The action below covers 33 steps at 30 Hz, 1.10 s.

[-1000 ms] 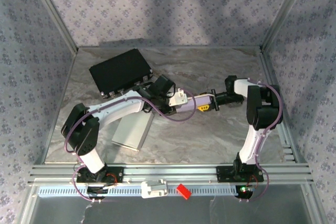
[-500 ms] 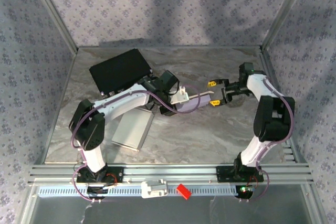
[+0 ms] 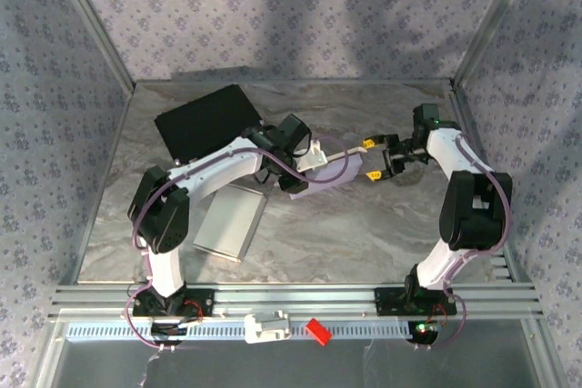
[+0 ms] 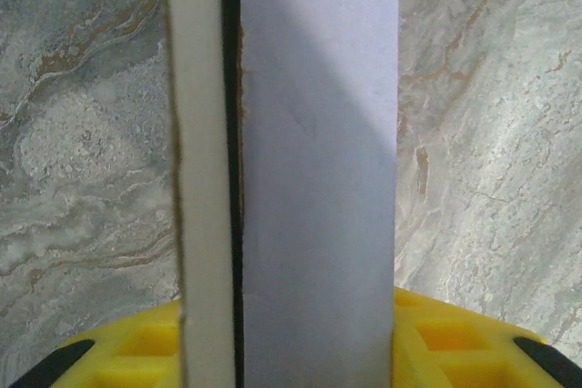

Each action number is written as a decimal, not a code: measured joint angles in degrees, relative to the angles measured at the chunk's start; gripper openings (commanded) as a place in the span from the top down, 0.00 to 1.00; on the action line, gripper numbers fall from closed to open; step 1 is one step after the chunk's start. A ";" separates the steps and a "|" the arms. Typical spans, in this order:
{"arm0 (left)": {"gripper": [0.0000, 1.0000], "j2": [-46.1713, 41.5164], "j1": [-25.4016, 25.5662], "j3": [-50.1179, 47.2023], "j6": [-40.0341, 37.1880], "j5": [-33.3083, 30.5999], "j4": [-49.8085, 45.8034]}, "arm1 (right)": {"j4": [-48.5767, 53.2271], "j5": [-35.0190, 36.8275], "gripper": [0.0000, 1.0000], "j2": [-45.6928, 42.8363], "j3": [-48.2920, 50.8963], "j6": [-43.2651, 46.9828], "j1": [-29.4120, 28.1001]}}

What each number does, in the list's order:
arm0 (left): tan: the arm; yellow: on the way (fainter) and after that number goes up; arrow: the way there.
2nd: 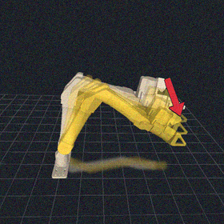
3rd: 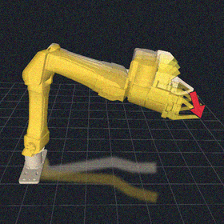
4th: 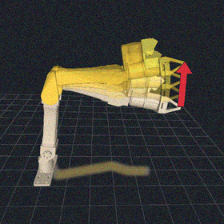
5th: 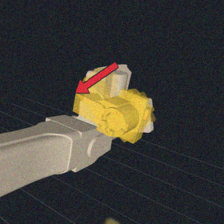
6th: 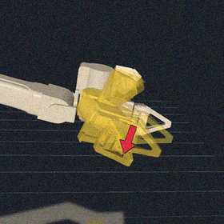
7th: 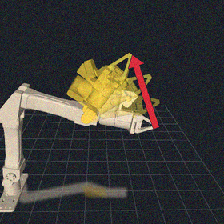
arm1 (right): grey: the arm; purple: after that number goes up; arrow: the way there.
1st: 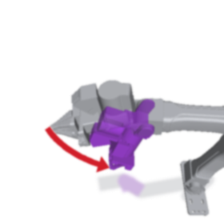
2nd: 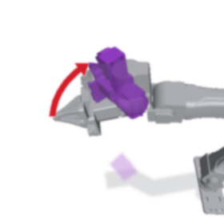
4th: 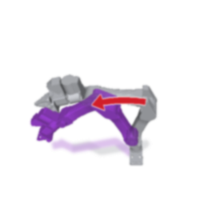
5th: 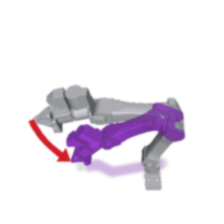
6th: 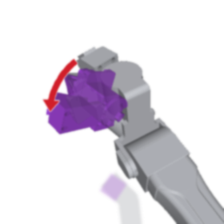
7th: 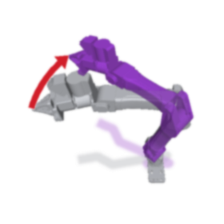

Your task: Fold the paper box

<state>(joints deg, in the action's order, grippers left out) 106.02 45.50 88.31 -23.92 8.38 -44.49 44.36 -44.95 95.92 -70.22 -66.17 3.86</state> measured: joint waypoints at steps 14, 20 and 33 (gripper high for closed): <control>0.59 2.64 -0.94 3.96 0.02 2.80 -4.52 | -11.41 18.80 0.55 -16.92 6.49 9.14 -10.80; 0.58 3.89 -0.92 4.98 0.00 2.80 -5.22 | -12.28 20.37 0.54 -15.32 9.46 8.98 -12.15; 0.54 4.46 -0.87 5.40 -0.02 1.73 -5.03 | -15.10 21.22 0.67 -10.91 8.13 6.80 -13.51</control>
<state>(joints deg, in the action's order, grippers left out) 110.48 44.62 93.71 -23.94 10.11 -49.52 29.26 -23.73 85.01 -62.08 -59.37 -9.65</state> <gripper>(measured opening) 0.446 0.366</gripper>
